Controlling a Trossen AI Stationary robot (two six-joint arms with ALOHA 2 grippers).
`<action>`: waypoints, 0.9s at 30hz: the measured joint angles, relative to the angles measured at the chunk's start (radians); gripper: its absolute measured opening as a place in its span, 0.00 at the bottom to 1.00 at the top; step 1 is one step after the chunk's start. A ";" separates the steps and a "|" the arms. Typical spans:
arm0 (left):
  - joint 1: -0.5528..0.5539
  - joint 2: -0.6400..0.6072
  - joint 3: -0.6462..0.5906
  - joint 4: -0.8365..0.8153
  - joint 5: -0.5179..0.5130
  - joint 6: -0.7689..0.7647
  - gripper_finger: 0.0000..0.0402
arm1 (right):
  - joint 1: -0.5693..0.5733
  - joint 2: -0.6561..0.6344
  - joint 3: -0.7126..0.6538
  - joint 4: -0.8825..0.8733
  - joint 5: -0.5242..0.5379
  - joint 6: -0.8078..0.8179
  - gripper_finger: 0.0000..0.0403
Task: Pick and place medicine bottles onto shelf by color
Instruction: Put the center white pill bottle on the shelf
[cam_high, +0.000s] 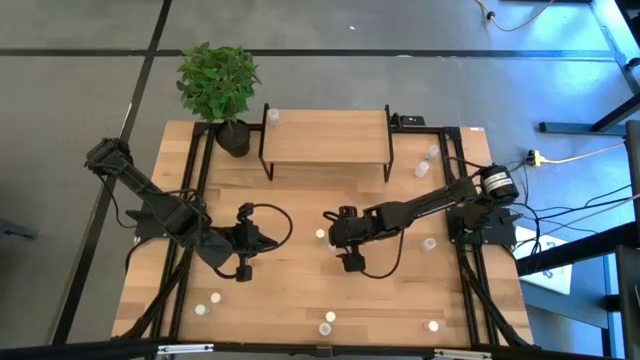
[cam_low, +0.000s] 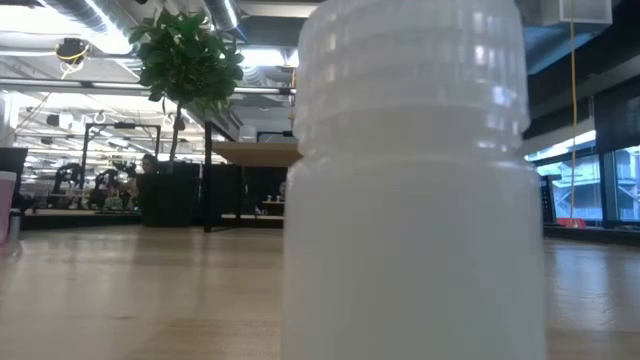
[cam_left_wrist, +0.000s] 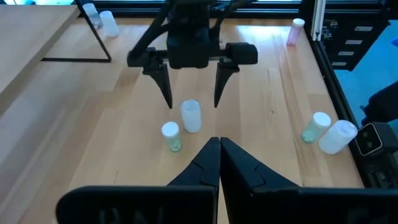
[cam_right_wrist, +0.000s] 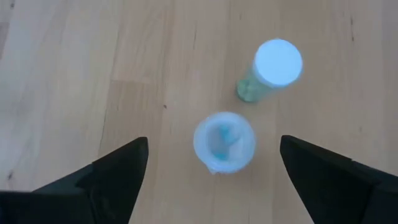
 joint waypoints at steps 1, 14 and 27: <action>0.000 0.000 0.000 0.000 0.000 0.000 0.00 | 0.000 0.007 0.000 0.012 0.000 -0.002 0.91; 0.000 0.000 0.000 0.001 0.000 0.000 0.00 | -0.019 0.071 0.000 0.053 -0.002 -0.025 0.91; 0.000 0.000 0.000 0.001 0.000 0.000 0.00 | -0.019 0.071 0.000 0.054 -0.003 0.007 0.71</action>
